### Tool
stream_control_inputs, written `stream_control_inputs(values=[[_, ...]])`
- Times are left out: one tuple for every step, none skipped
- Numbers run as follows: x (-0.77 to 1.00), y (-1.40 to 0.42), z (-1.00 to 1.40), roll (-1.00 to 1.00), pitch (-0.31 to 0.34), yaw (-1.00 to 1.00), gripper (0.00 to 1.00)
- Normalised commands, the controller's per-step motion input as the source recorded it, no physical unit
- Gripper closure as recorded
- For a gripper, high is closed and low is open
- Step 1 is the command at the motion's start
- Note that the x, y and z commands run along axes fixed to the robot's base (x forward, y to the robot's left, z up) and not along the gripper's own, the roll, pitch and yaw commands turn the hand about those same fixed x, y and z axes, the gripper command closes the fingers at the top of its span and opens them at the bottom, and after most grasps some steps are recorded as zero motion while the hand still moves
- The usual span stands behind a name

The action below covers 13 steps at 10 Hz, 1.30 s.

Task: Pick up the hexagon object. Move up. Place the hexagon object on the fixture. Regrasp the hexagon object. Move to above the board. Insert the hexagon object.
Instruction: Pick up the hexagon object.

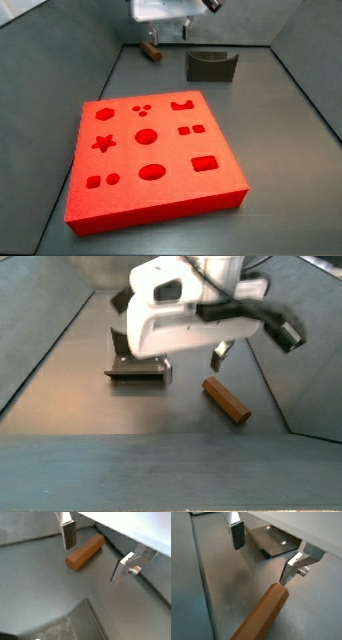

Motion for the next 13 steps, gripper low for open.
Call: stream_control_inputs(values=[[-0.39,0.0,-1.0,0.06,0.0,0.43,0.0],[-0.74,0.0,-1.0,0.06,-0.003,0.49,0.0],[-0.74,0.0,-1.0,0.07,-0.011,0.5,0.0],[-0.71,0.0,-1.0,0.07,-0.011,0.52,0.0],[-0.41,0.05,-1.0,0.06,-0.016,0.55,0.0],[-0.18,0.15,-0.54,-0.02,-0.09,0.43,0.0],[-0.01,0.0,0.0,0.0,-0.014,0.01,0.0],[0.0,0.0,0.0,0.01,0.0,0.0,0.0],[0.0,0.0,0.0,0.0,0.0,0.0,0.0],[0.0,0.0,0.0,0.0,0.0,0.0,1.0],[0.0,0.0,0.0,0.0,0.0,0.0,1.0],[0.0,0.0,0.0,0.0,0.0,0.0,1.0],[0.0,0.0,0.0,0.0,0.0,0.0,1.0]])
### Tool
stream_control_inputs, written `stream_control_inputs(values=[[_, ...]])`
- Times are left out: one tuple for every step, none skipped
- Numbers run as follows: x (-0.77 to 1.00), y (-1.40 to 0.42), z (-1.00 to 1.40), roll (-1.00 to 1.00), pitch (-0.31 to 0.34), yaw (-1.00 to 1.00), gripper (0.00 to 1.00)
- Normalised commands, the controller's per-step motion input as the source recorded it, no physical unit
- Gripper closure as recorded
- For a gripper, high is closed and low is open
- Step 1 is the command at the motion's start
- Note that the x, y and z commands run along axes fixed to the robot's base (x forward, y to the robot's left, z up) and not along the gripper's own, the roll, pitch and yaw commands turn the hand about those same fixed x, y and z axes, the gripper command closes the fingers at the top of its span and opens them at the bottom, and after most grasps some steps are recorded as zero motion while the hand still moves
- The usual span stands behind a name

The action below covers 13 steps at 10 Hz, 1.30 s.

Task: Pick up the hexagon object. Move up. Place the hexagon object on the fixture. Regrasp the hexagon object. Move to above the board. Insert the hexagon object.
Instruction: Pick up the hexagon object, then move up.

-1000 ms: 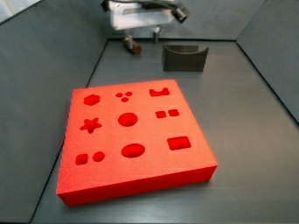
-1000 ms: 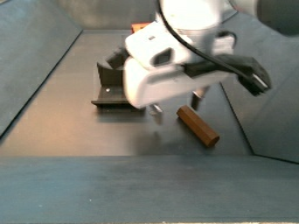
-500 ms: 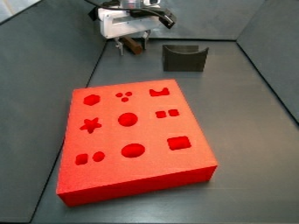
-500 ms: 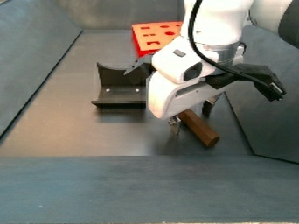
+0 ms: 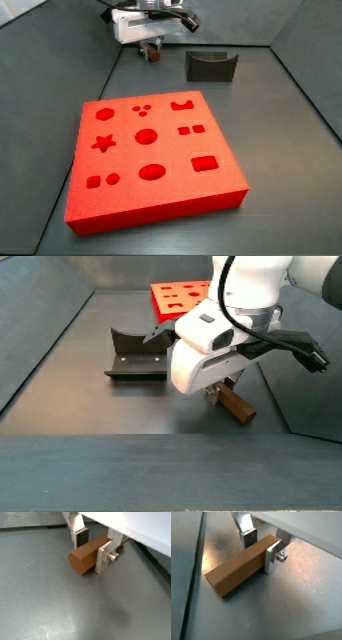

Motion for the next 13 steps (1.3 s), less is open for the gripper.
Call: stream_control_inputs(values=[[0.0,0.0,0.0,0.0,0.0,0.0,1.0],[0.0,0.0,0.0,0.0,0.0,0.0,1.0],[0.0,0.0,0.0,0.0,0.0,0.0,1.0],[0.0,0.0,0.0,0.0,0.0,0.0,1.0],[0.0,0.0,0.0,0.0,0.0,0.0,1.0],[0.0,0.0,0.0,0.0,0.0,0.0,1.0],[0.0,0.0,0.0,0.0,0.0,0.0,1.0],[0.0,0.0,0.83,0.0,0.0,0.0,1.0],[0.02,0.07,0.86,0.01,-0.02,0.03,1.0],[-0.01,0.04,0.78,0.0,0.008,0.02,1.0],[-0.02,0.02,0.66,0.0,0.017,0.01,1.0],[-0.03,0.01,0.46,0.01,0.024,0.0,1.0],[-0.02,0.01,0.31,0.01,0.031,0.0,1.0]])
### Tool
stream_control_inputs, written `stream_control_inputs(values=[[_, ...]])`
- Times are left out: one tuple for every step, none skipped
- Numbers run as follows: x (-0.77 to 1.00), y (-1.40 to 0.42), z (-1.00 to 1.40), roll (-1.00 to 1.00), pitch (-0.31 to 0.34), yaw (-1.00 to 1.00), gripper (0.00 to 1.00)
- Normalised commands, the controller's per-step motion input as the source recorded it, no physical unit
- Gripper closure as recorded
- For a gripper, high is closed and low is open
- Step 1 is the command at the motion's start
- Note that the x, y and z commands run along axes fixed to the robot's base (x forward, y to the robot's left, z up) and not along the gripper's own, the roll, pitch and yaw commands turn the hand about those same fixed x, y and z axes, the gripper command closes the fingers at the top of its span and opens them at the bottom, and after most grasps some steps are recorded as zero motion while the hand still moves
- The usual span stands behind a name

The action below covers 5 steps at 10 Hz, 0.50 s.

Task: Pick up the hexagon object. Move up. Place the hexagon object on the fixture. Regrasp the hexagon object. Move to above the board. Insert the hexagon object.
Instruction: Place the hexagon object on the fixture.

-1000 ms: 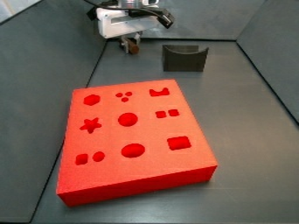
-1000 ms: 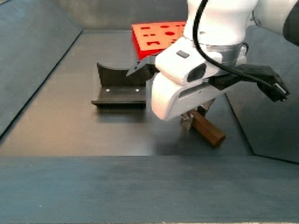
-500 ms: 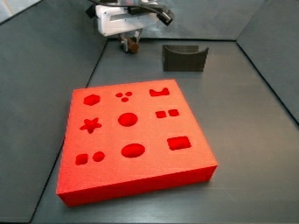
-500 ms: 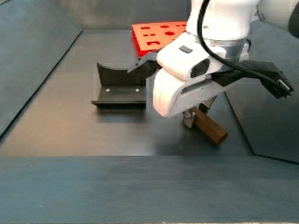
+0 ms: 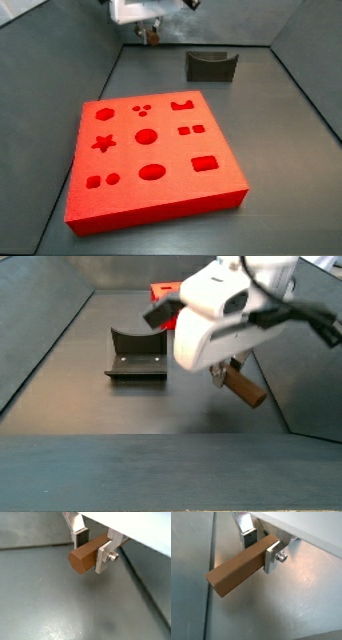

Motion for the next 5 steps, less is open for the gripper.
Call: stream_control_inputs(values=[[0.0,0.0,1.0,0.0,0.0,0.0,1.0],[0.01,0.0,1.0,0.0,0.004,0.0,1.0],[0.0,0.0,1.0,0.0,0.019,-0.01,1.0],[0.0,0.0,1.0,0.01,0.027,-0.01,1.0],[-0.01,0.0,1.0,0.01,0.033,-0.01,1.0]])
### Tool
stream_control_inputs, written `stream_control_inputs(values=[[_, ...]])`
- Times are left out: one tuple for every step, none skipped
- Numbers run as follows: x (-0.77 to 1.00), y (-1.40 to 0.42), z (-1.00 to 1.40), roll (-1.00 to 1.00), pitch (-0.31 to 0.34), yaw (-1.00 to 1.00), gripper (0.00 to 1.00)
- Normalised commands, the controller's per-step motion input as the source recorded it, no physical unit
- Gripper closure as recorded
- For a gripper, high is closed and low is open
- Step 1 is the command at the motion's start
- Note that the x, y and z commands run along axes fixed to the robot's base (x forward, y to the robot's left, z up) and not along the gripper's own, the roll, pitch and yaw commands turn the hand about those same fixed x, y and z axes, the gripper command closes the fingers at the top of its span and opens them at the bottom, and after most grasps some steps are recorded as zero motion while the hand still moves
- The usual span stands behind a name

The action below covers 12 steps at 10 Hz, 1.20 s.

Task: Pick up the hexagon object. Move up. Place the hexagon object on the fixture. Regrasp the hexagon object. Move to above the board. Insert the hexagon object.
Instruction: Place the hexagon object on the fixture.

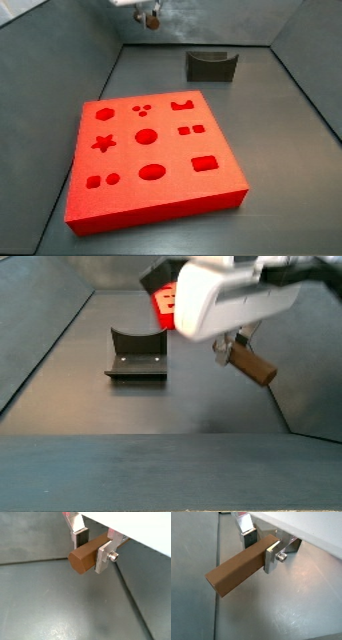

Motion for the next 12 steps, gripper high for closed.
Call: stream_control_inputs(values=[[-0.02,0.01,1.0,0.02,0.038,-0.01,1.0],[-0.02,0.01,1.0,0.02,0.042,-0.01,1.0],[-0.02,0.01,0.86,0.02,0.051,-0.01,1.0],[-0.01,0.01,0.64,0.03,0.062,-0.01,1.0],[0.0,0.01,0.46,0.03,0.073,-0.01,1.0],[0.0,0.02,0.29,0.03,0.084,-0.01,1.0],[1.0,-0.84,-0.38,-0.06,0.101,-1.0,1.0],[1.0,-0.84,-0.41,-0.06,0.101,-1.0,1.0],[1.0,-0.72,-0.38,-0.06,0.096,-1.0,1.0],[1.0,-0.63,-0.34,-0.06,0.1,-1.0,1.0],[1.0,-0.58,-0.31,-0.07,0.111,-1.0,1.0],[1.0,-0.51,-0.28,-0.07,0.119,-1.0,1.0]])
